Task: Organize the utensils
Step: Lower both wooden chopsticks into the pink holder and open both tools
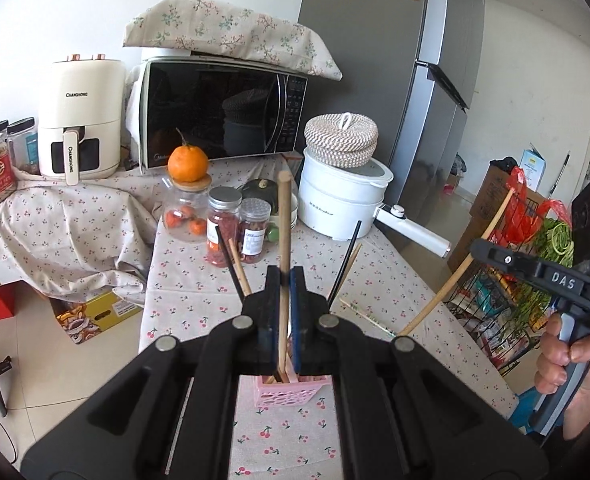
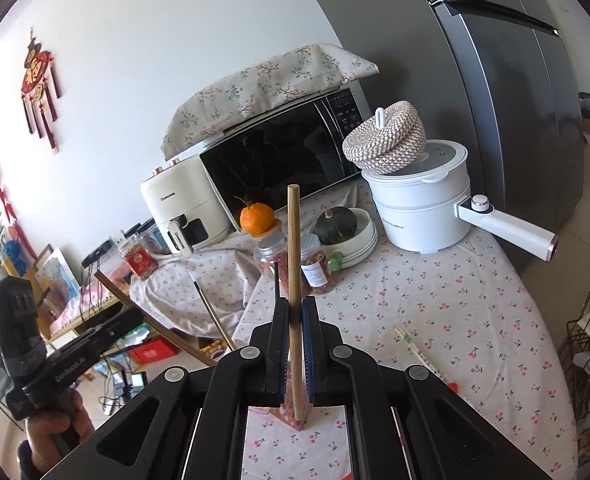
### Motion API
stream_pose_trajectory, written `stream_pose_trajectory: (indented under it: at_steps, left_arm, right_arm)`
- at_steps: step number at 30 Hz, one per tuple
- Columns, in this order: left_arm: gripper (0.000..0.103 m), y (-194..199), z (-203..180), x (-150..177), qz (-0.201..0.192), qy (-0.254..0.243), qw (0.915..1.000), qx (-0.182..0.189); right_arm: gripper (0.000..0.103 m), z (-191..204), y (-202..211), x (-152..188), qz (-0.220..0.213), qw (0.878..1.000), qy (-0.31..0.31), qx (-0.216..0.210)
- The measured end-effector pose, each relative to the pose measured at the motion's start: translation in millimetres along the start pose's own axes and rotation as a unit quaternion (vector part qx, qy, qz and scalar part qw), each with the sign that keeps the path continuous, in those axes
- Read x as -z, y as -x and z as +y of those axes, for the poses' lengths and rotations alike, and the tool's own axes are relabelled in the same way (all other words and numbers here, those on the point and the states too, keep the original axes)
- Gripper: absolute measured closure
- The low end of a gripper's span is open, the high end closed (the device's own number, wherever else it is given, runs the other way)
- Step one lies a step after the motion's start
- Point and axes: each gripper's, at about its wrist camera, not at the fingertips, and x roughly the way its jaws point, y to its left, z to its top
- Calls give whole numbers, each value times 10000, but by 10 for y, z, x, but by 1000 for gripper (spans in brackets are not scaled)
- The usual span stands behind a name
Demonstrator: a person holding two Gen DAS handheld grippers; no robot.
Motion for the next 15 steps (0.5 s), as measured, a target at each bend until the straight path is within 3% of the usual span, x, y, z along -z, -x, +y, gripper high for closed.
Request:
stream_pose_trajectory:
  at_steps: [9,14,15]
  left_arm:
    - [98,-419,173,152,716,333,9969,-5]
    - [97,-545,207,228,862,353,9956,-98]
    - [93,-556,207,237,878,346,9955,-132]
  right_arm:
    - [97,137,-90,-37,-168,9994,-48,-299]
    - [97,226,-242,0,-53,9993,-43,-360]
    - [97,234,-278,7,-17,9993,-42,-360]
